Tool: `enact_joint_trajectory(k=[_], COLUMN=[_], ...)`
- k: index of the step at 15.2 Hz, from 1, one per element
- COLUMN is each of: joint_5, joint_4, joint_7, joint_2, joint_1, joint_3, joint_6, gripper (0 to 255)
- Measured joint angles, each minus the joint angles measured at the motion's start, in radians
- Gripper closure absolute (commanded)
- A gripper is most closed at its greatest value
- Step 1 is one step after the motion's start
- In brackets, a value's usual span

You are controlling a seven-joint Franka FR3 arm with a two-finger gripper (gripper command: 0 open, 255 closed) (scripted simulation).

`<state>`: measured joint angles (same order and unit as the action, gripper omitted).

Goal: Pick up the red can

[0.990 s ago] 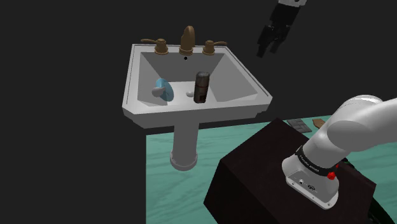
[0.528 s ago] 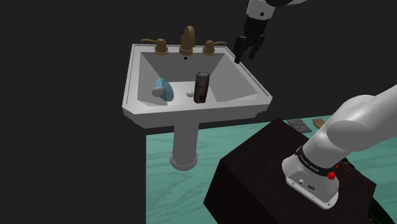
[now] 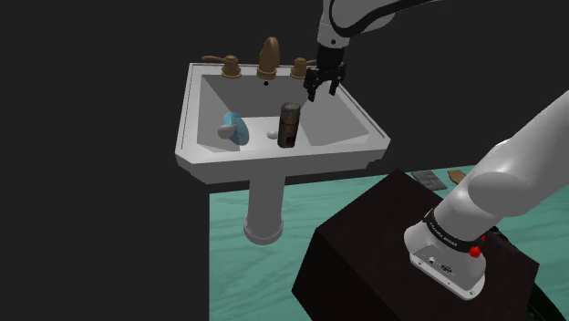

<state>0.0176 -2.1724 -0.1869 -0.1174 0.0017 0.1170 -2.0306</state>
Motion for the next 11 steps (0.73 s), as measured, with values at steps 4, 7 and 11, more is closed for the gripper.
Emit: enact_joint_trajectory(k=[4, 7, 11], joint_5=[0.035, 0.062, 0.084], joint_4=[0.112, 0.203, 0.29], joint_7=[-0.044, -0.086, -0.111], joint_2=[0.162, 0.287, 0.399], joint_1=[-0.001, 0.008, 0.014], joint_3=[0.004, 0.006, 0.0], joint_6=[-0.034, -0.054, -0.069], gripper=[0, 0, 0])
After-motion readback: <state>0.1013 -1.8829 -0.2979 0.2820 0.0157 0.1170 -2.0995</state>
